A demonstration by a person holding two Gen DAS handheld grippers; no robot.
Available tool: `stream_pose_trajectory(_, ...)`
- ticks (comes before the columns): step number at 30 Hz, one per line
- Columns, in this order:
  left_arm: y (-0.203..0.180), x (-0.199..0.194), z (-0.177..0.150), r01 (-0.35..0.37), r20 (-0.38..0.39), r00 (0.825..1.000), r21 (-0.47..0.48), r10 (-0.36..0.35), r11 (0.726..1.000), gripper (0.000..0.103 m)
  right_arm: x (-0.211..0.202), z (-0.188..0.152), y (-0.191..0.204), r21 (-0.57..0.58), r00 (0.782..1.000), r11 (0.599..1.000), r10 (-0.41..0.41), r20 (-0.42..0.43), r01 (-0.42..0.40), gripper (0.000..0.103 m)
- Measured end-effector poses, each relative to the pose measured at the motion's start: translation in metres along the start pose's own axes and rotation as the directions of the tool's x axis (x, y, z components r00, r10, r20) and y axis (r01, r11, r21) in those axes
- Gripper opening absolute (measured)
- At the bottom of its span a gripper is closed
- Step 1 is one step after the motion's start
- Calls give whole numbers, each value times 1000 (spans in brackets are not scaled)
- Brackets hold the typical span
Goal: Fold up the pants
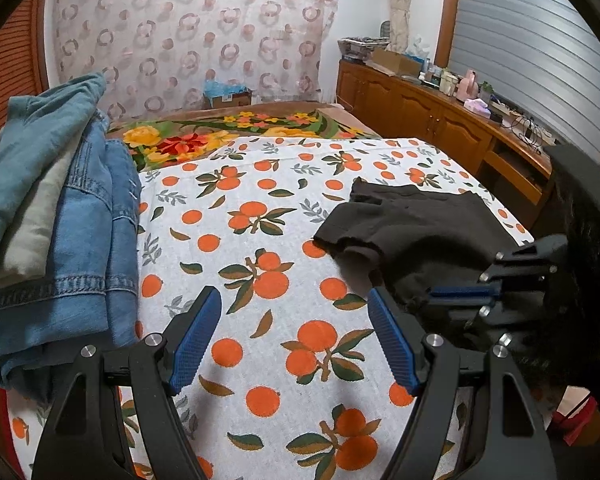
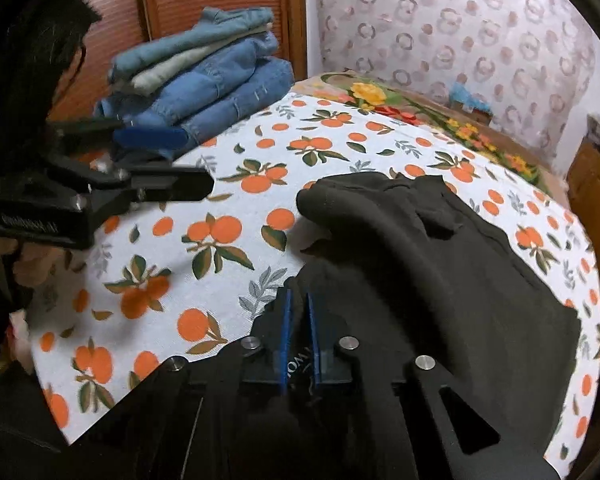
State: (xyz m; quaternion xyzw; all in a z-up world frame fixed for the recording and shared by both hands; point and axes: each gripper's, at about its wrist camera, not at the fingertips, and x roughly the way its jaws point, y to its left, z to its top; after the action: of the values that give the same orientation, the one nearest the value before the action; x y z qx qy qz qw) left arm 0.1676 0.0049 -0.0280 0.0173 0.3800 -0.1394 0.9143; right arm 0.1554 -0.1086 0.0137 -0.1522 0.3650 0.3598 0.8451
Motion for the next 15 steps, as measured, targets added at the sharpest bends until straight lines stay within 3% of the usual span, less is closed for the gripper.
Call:
stream_pose_trajectory(7,-11,12,14,15,-10,1000,23,-14,1000,77,-41,9,-35,80,995,997,-2,101,-6,7)
stream_pose_trajectory(15,-29,26,29,30,-32,999,70,-28,997,77,-67,6,-70,143,982,988,-87,167,63,7)
